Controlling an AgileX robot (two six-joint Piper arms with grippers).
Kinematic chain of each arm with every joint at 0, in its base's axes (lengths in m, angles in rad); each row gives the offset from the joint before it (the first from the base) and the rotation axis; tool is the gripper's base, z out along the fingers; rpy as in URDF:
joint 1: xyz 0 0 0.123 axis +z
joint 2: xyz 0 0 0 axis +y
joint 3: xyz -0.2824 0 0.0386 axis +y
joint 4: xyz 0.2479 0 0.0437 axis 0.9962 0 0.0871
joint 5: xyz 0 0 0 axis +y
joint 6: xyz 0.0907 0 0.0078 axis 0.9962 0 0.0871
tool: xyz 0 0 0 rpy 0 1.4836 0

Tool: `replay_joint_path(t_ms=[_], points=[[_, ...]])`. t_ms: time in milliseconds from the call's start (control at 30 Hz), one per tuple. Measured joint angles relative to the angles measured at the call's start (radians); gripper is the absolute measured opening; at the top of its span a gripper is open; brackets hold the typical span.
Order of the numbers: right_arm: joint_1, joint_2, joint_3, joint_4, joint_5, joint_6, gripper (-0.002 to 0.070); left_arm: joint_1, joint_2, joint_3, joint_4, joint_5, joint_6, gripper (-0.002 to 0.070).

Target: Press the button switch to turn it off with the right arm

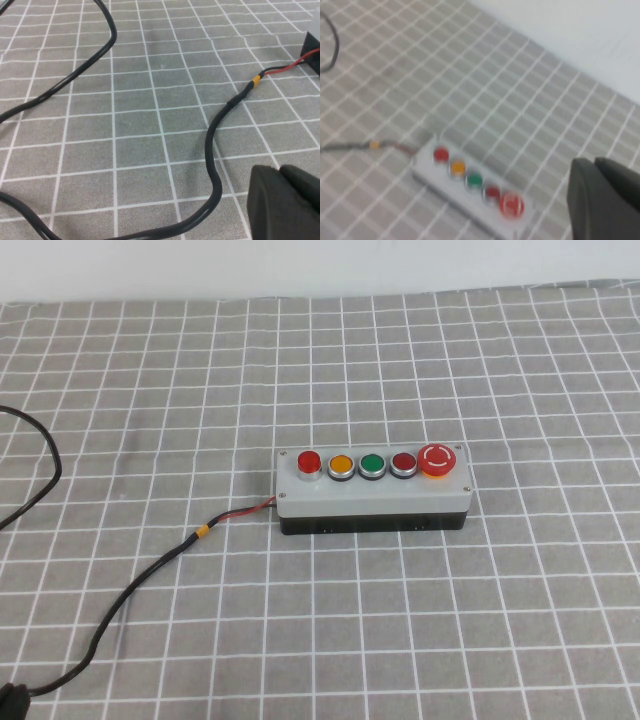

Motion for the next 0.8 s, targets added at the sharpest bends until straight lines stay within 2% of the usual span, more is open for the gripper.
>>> replay_joint_path(t_ms=[433, 633, 800], points=[[0.0, -0.617, 0.696, 0.018, -0.14, 0.14, -0.0017, 0.0, 0.0, 0.0, 0.0, 0.0, 0.0, -0.0003], [0.0, -0.824, 0.838, 0.018, -0.142, 0.152, -0.0017, 0.0, 0.0, 0.0, 0.0, 0.0, 0.0, -0.0003], [0.0, -0.896, 0.882, 0.02, -0.14, 0.152, -0.0017, 0.0, 0.0, 0.0, 0.0, 0.0, 0.0, -0.0003]])
